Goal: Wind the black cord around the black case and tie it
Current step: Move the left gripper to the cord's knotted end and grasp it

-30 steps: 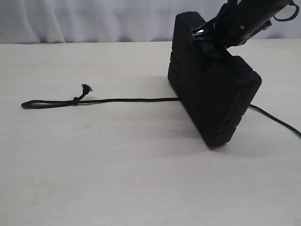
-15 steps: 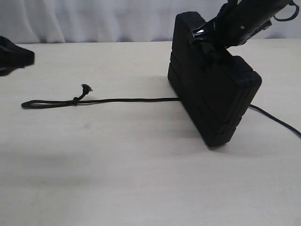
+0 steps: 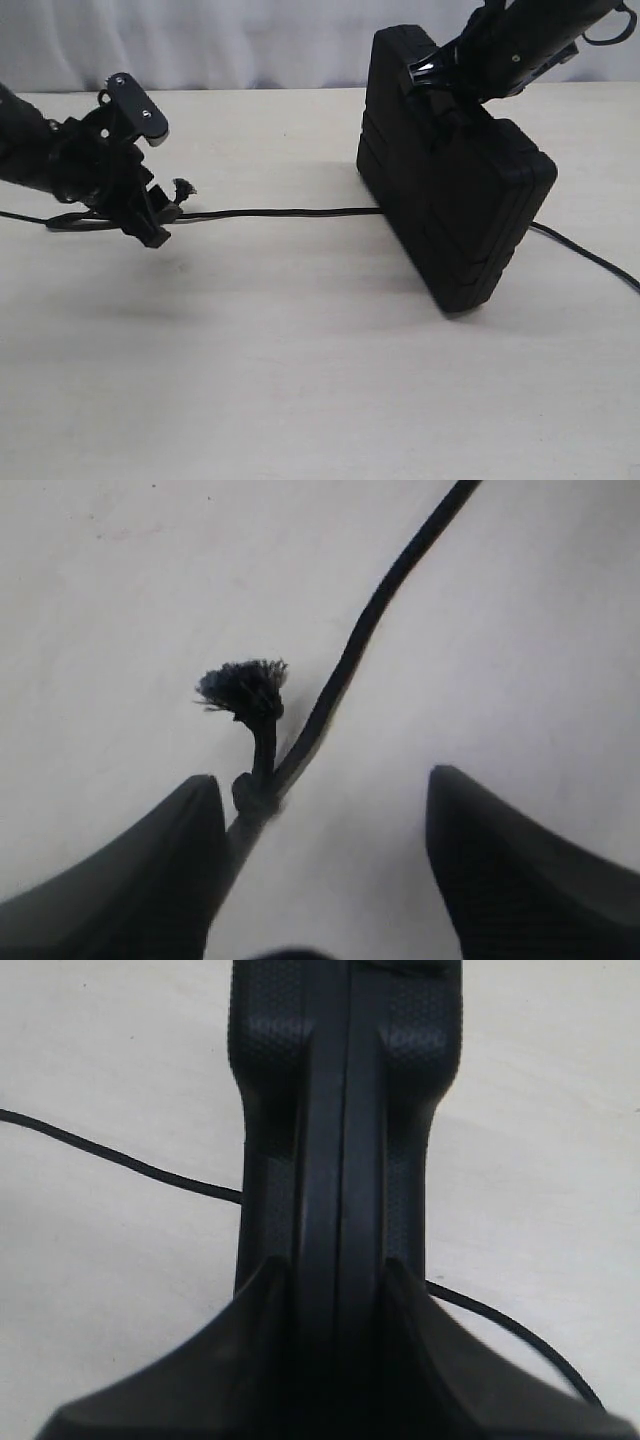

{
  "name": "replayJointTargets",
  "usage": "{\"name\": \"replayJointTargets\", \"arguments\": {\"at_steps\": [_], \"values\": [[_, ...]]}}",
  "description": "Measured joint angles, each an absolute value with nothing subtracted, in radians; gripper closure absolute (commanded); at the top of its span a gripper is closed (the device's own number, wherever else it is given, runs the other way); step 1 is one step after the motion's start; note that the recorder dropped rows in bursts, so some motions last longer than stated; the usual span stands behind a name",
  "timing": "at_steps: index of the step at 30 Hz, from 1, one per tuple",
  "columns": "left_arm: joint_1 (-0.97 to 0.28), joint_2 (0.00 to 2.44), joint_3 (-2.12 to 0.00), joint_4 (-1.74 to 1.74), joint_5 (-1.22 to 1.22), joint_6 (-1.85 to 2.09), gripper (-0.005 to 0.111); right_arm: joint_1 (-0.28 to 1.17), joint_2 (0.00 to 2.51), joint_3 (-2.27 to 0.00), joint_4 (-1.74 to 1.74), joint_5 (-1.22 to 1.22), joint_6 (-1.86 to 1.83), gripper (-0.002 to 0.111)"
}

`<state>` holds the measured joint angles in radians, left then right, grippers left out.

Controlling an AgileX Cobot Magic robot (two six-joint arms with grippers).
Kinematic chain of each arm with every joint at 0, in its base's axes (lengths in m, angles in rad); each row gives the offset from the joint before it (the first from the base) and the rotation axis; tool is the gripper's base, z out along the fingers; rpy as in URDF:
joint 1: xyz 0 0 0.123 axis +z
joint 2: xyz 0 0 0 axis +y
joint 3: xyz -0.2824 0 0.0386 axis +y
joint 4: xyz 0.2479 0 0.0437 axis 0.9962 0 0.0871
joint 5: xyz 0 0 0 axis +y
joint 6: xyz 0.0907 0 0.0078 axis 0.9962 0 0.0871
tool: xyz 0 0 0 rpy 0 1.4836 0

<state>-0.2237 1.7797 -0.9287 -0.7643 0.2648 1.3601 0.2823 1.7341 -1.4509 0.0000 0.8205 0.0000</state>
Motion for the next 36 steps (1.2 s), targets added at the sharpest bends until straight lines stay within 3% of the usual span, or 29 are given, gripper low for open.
{"name": "replayJointTargets", "arguments": {"at_steps": [4, 8, 18, 20, 22, 23, 28, 31, 33, 36], "values": [[-0.209, 1.876, -1.046, -0.701, 0.317, 1.223, 0.05, 0.282, 1.734, -1.451, 0.0, 0.823, 0.0, 0.089], [-0.192, 1.951, -1.14, -0.396, 0.381, 1.009, 0.05, 0.282, 1.734, -1.451, 0.0, 0.824, 0.0, 0.089], [-0.186, 2.059, -1.172, -0.014, 0.437, 0.894, 0.051, 0.282, 1.734, -1.456, 0.0, 0.842, 0.0, 0.089], [-0.186, 2.07, -1.179, 0.021, 0.396, 0.894, 0.07, 0.282, 1.734, -1.456, 0.0, 0.845, 0.0, 0.089], [-0.186, 2.077, -1.18, 0.024, 0.388, 0.893, 0.099, 0.282, 1.734, -1.456, 0.0, 0.845, 0.0, 0.089], [-0.186, 2.078, -1.18, 0.024, 0.399, 0.893, 0.107, 0.282, 1.734, -1.456, 0.0, 0.845, 0.0, 0.089], [-0.184, 2.08, -1.191, -0.201, 0.498, 0.893, 0.107, 0.282, 1.734, -1.456, 0.0, 0.845, 0.0, 0.089], [-0.179, 2.09, -1.212, -0.558, 0.7, 0.876, 0.107, 0.282, 1.734, -1.456, 0.0, 0.845, 0.0, 0.089], [-0.182, 2.109, -1.214, -0.814, 0.874, 0.852, 0.098, 0.282, 1.734, -1.456, 0.0, 0.845, 0.0, 0.089], [-0.198, 2.109, -1.214, -0.965, 0.97, 0.85, 0.076, 0.282, 1.734, -1.456, 0.0, 0.847, 0.0, 0.089]]}}
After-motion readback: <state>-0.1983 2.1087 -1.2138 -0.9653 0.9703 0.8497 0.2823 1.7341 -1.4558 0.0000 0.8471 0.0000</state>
